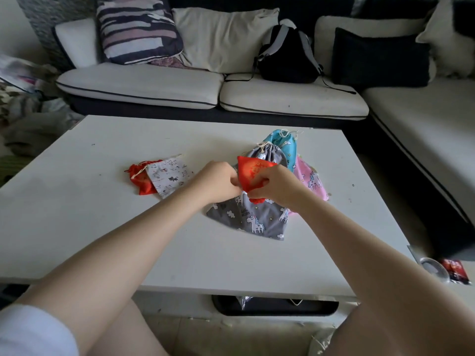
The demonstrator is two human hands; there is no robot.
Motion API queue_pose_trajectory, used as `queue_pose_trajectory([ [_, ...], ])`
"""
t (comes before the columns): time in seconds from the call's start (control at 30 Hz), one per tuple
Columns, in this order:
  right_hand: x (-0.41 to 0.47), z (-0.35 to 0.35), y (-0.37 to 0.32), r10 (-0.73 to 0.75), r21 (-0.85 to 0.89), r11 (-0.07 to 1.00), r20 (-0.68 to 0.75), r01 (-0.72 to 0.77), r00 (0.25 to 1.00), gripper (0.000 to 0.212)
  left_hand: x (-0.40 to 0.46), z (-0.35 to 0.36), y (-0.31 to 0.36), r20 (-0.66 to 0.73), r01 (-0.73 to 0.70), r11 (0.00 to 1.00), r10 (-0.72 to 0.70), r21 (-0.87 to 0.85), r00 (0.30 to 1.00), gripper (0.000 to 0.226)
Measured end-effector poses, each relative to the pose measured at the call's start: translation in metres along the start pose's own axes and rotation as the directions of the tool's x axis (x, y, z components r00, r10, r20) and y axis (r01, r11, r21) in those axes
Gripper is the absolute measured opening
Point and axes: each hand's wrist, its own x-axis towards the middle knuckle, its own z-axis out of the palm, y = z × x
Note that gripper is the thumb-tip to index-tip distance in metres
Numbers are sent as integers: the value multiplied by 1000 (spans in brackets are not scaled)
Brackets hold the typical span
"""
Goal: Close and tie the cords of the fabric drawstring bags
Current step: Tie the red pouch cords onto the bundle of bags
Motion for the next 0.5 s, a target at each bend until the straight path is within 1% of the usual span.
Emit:
queue_pose_trajectory([
  [0.03, -1, -1, -1, -13, -72, 997, -5, 13, 1000, 16, 1, -1, -2, 9, -20, 995, 19, 94, 1000, 19],
  [0.07, -1, -2, 0, -22, -112, 994, -10, 21, 1000, 16, 2, -2, -2, 20, -36, 990, 33, 137, 999, 22],
  [0.1, -1, -2, 2, -31, -134, 991, -11, 29, 999, 16, 2, -2, -2, 34, -48, 990, 44, 132, 998, 24],
  [0.13, -1, -2, 4, -31, -134, 990, -10, 30, 999, 15, 1, -2, -1, 36, -52, 998, 51, 43, 998, 24],
  [0.17, -2, -1, 5, -27, -95, 995, -16, 25, 1000, 15, -1, -1, 2, 32, -48, 991, 52, -125, 998, 21],
  [0.2, -2, 1, 6, -12, -26, 1000, -31, 11, 999, 18, -3, 0, 6, 36, -36, 941, 51, -336, 998, 21],
  [0.23, -3, 2, 6, 8, 41, 999, -63, -6, 998, 24, -5, 1, 10, 45, -23, 853, 54, -521, 998, 23],
  [0.27, -3, 4, 5, 38, 98, 995, -107, -27, 994, 31, -7, 3, 14, 46, -10, 767, 52, -642, 998, 25],
  [0.33, -3, 6, 5, 101, 207, 977, -201, -58, 974, 37, -10, 10, 19, 6, -3, 643, 12, -766, 1000, 23],
  [0.4, -4, 7, 5, 139, 286, 956, -259, -62, 956, 38, -10, 16, 23, -56, -12, 561, -62, -828, 997, 19],
  [0.5, -4, 8, 4, 173, 356, 933, -308, -55, 936, 44, -6, 21, 28, -93, -17, 534, -117, -845, 989, 19],
])
